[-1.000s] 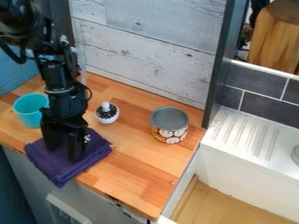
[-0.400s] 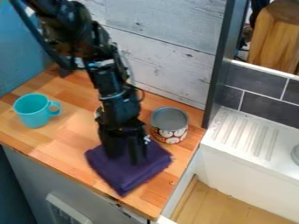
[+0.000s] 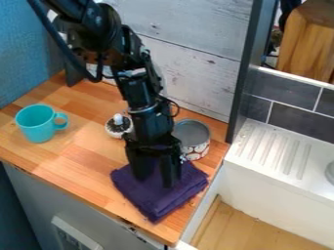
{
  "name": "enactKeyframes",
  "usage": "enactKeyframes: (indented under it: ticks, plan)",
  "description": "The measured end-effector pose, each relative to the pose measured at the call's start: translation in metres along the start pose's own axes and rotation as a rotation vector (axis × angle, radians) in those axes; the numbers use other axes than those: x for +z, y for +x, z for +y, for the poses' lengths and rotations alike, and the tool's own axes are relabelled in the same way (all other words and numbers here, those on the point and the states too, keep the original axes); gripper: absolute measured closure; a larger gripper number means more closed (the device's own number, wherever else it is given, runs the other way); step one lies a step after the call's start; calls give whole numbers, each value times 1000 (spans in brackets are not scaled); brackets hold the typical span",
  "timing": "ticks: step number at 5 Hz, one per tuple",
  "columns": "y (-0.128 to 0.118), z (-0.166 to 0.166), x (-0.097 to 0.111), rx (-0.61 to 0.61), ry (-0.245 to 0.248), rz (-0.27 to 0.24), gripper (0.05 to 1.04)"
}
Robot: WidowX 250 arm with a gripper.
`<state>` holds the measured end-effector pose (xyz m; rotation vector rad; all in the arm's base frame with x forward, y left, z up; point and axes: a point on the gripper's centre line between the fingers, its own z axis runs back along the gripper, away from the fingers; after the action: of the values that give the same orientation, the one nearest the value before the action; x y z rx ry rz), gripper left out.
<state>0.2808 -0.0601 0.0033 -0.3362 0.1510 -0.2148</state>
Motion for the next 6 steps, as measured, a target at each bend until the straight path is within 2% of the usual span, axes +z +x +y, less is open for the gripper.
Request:
enactKeyframes:
  ticks: [1, 2, 3, 4, 5, 6]
  plan:
    - [-10, 4, 10, 60, 69, 23, 82]
    - [-13, 8, 36, 93, 146, 4, 82]
    - [-2, 13, 58, 91, 202, -17, 83]
    - [10, 29, 83, 103, 235, -69, 82]
    - [26, 55, 94, 108, 300, -61, 82]
    - [29, 77, 98, 107, 338, -64, 82]
